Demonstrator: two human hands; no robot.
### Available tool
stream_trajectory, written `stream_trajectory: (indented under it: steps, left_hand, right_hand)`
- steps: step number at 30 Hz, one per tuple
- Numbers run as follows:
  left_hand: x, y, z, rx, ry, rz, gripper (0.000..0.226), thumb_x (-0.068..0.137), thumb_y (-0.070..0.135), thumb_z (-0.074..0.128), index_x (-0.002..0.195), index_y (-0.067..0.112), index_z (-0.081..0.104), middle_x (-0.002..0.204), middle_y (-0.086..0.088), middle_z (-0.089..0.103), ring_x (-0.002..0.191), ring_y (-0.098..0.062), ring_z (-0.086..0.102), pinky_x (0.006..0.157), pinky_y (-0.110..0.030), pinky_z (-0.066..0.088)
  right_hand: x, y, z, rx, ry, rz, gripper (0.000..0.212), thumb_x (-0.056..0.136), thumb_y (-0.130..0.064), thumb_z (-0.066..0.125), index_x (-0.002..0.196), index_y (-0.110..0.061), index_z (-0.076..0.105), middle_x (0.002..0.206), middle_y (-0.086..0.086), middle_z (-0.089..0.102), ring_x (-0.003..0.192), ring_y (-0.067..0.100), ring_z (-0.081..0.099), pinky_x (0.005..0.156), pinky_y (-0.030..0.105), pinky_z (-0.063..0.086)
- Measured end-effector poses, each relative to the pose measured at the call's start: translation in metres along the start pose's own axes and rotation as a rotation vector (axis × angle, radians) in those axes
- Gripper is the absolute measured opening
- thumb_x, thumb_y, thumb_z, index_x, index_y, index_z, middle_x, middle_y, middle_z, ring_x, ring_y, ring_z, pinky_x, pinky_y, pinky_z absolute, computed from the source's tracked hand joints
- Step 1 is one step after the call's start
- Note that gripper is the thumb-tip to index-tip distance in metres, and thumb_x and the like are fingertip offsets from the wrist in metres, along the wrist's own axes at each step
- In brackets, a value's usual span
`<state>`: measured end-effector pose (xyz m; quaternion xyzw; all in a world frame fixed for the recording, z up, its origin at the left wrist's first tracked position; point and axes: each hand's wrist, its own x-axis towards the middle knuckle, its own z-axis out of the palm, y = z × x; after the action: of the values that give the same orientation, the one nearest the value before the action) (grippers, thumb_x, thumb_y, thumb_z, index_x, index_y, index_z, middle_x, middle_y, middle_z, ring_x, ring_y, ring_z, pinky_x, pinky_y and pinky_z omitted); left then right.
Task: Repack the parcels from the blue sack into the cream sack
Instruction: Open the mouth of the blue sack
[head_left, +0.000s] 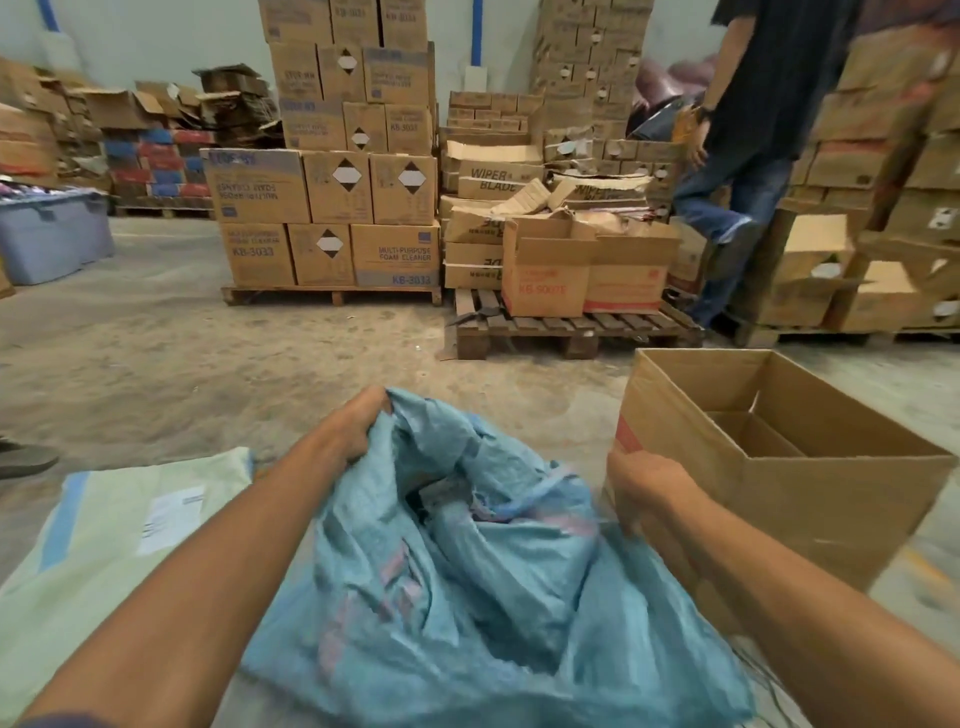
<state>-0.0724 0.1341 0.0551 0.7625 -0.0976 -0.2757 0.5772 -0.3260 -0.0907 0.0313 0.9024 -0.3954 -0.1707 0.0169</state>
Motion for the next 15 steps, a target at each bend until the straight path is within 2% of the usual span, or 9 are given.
stream_trajectory:
  steps: [1,2,4,6,8,10,11,13,15]
  left_hand:
    - [0.003,-0.001,-0.003,-0.03,-0.003,-0.021,0.025,0.084,0.01,0.043,0.059,0.01,0.038,0.061,-0.01,0.039,0.052,-0.025,0.035,0.055,-0.028,0.035]
    - [0.002,0.002,-0.005,-0.054,-0.012,-0.038,0.023,0.082,0.013,0.047,0.06,0.009,0.044,0.059,-0.01,0.045,0.053,-0.025,0.041,0.056,-0.027,0.038]
    - [-0.005,0.009,-0.003,-0.119,-0.066,-0.071,0.012,0.076,0.017,0.053,0.07,0.007,0.059,0.066,-0.01,0.059,0.061,-0.026,0.056,0.065,-0.03,0.049]
    - [-0.007,0.01,0.0,-0.187,-0.142,-0.081,0.014,0.079,0.016,0.055,0.079,0.006,0.064,0.074,-0.01,0.064,0.068,-0.025,0.061,0.072,-0.033,0.052]
    - [-0.016,0.015,0.009,-0.257,-0.142,-0.074,0.011,0.082,0.015,0.06,0.079,0.005,0.065,0.073,-0.009,0.065,0.068,-0.023,0.061,0.07,-0.032,0.052]
    - [-0.024,0.018,0.016,-0.307,-0.139,-0.029,0.008,0.083,0.012,0.067,0.083,0.006,0.064,0.077,-0.009,0.066,0.07,-0.021,0.062,0.066,-0.031,0.053]
    - [-0.022,0.019,0.019,-0.334,-0.16,0.001,0.016,0.081,0.01,0.072,0.094,0.005,0.065,0.088,-0.011,0.069,0.076,-0.021,0.064,0.068,-0.03,0.054]
    - [-0.012,0.017,0.023,-0.287,-0.23,0.092,0.067,0.07,0.008,0.083,0.13,0.009,0.053,0.12,-0.011,0.065,0.098,-0.021,0.065,0.077,-0.032,0.056]
    - [-0.019,0.015,0.024,0.083,-0.207,0.164,0.116,0.055,0.016,0.093,0.15,0.022,0.026,0.139,-0.007,0.05,0.117,-0.027,0.056,0.091,-0.04,0.053]
  right_hand:
    - [0.0,0.007,0.01,0.05,-0.017,0.044,0.066,0.072,-0.024,0.082,0.13,-0.013,0.055,0.134,0.01,0.058,0.116,0.035,0.06,0.09,0.042,0.056]
    - [0.0,0.012,0.015,0.206,-0.119,0.08,0.054,0.082,-0.025,0.074,0.131,-0.009,0.057,0.134,0.012,0.059,0.115,0.034,0.062,0.086,0.041,0.057]
    - [-0.003,0.011,0.021,0.685,-0.422,0.083,0.059,0.092,-0.04,0.064,0.14,-0.009,0.047,0.14,0.016,0.053,0.12,0.035,0.059,0.088,0.045,0.056]
    - [-0.008,0.002,0.018,1.004,-0.595,-0.002,0.072,0.086,-0.056,0.064,0.143,-0.019,0.04,0.146,0.015,0.046,0.124,0.037,0.053,0.093,0.049,0.051]
    - [-0.006,-0.012,0.016,1.197,-0.572,-0.078,0.087,0.067,-0.064,0.068,0.141,-0.023,0.045,0.137,0.016,0.053,0.115,0.036,0.058,0.096,0.047,0.049]
    - [0.003,-0.034,0.015,1.389,-0.568,-0.11,0.088,0.061,-0.069,0.064,0.138,-0.028,0.05,0.135,0.018,0.055,0.113,0.035,0.058,0.101,0.049,0.044]
    - [0.003,-0.047,0.013,1.44,-0.576,-0.117,0.092,0.061,-0.077,0.064,0.139,-0.03,0.05,0.141,0.016,0.052,0.121,0.034,0.054,0.105,0.053,0.04]
    - [0.004,-0.074,0.009,1.405,-0.6,-0.125,0.11,0.05,-0.087,0.071,0.141,-0.03,0.05,0.146,0.009,0.049,0.131,0.032,0.048,0.109,0.053,0.037]
    - [-0.003,-0.096,0.005,1.215,-0.526,-0.129,0.099,0.052,-0.077,0.079,0.131,-0.021,0.057,0.135,0.008,0.058,0.121,0.028,0.057,0.101,0.045,0.047]
